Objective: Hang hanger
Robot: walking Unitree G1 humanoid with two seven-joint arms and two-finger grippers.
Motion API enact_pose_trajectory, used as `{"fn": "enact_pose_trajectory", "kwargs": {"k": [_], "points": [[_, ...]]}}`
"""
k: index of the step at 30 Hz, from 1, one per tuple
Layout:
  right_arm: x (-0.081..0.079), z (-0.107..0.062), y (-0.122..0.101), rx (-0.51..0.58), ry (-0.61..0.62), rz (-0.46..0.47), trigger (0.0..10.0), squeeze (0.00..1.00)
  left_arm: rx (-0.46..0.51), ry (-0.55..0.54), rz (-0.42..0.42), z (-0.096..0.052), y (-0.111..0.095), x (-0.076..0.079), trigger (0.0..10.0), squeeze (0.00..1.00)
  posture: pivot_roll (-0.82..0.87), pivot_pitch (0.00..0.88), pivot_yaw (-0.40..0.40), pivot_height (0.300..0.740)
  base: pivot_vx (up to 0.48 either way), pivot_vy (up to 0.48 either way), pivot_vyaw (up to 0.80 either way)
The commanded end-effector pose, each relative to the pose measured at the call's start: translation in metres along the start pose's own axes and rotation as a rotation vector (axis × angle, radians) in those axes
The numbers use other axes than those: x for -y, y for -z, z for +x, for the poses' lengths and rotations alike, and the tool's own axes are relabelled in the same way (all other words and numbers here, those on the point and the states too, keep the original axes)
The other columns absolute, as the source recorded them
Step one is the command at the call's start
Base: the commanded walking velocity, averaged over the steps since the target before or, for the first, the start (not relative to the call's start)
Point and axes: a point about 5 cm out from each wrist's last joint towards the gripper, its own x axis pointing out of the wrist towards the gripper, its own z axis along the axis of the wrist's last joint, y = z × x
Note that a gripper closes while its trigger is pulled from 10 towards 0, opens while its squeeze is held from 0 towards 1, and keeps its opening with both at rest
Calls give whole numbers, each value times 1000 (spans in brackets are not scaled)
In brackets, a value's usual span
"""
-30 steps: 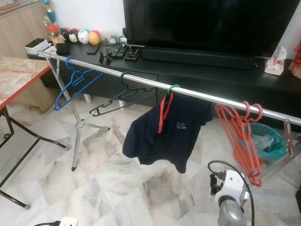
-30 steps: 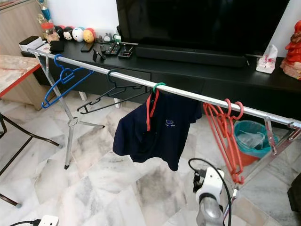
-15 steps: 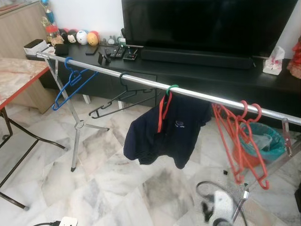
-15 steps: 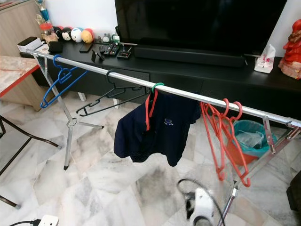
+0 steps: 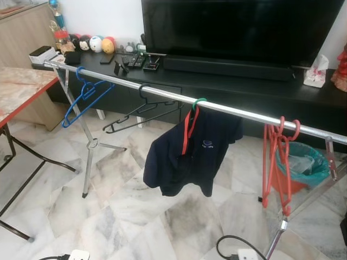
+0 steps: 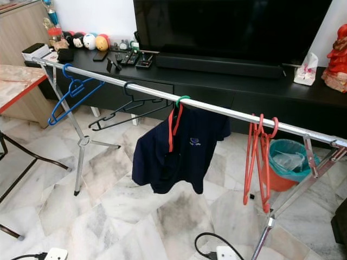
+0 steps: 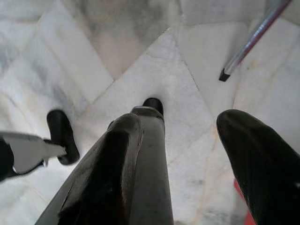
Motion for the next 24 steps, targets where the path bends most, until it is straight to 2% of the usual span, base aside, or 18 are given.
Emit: {"fn": "enact_pose_trajectory", "kwargs": {"k": [1,9,14,24], "points": [[0,0,-6,25,10,34,10000,0,-16,-2,17,-1,4,-3,10000,0,19,0,23,740,0,0,0],[5,1,-14,49,53,120,10000,0,-7,-3,6,-1,4,-3,10000,0,19,0,22,740,0,0,0],[8,0,-6,48,39,131,10000,0,-8,-8,5,-1,5,-3,10000,0,16,0,24,740,0,0,0],[9,-1,-7,63,28,123,10000,0,-12,0,17,-1,5,-1,10000,0,16,0,18,740,0,0,0]]}}
